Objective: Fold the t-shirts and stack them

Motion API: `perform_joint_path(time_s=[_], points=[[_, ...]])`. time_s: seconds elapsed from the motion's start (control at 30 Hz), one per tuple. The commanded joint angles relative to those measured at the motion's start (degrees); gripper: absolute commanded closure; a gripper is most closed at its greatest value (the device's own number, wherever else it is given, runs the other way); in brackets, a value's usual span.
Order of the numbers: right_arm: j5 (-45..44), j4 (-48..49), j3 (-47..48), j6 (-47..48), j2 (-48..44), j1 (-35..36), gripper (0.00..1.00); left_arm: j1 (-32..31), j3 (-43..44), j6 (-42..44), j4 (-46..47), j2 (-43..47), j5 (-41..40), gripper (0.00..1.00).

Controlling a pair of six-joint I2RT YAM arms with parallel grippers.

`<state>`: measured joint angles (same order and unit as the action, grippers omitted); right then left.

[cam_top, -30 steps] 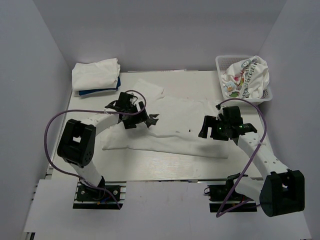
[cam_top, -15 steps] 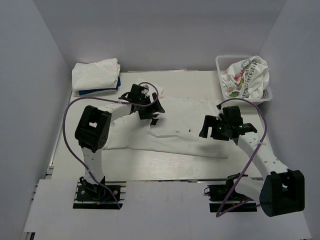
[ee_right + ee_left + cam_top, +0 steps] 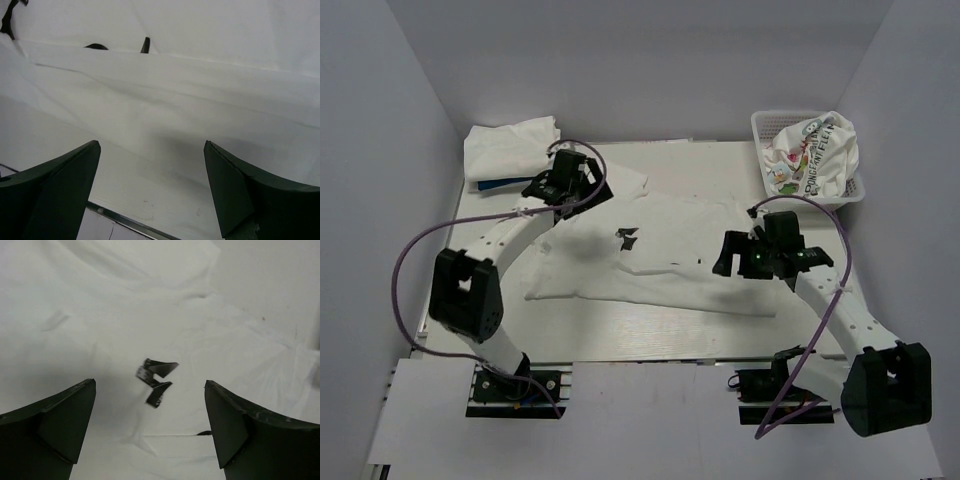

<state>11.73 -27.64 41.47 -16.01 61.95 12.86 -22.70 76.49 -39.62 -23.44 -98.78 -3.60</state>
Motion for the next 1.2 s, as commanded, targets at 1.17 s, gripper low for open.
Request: perform_joint_path(time_s=[1.17], points=[[-10.8, 23.9, 25.4, -9.4, 39.2, 28.0, 0.1, 10.4, -45.5, -17.2, -10.2, 30.9, -13.7, 0.01]])
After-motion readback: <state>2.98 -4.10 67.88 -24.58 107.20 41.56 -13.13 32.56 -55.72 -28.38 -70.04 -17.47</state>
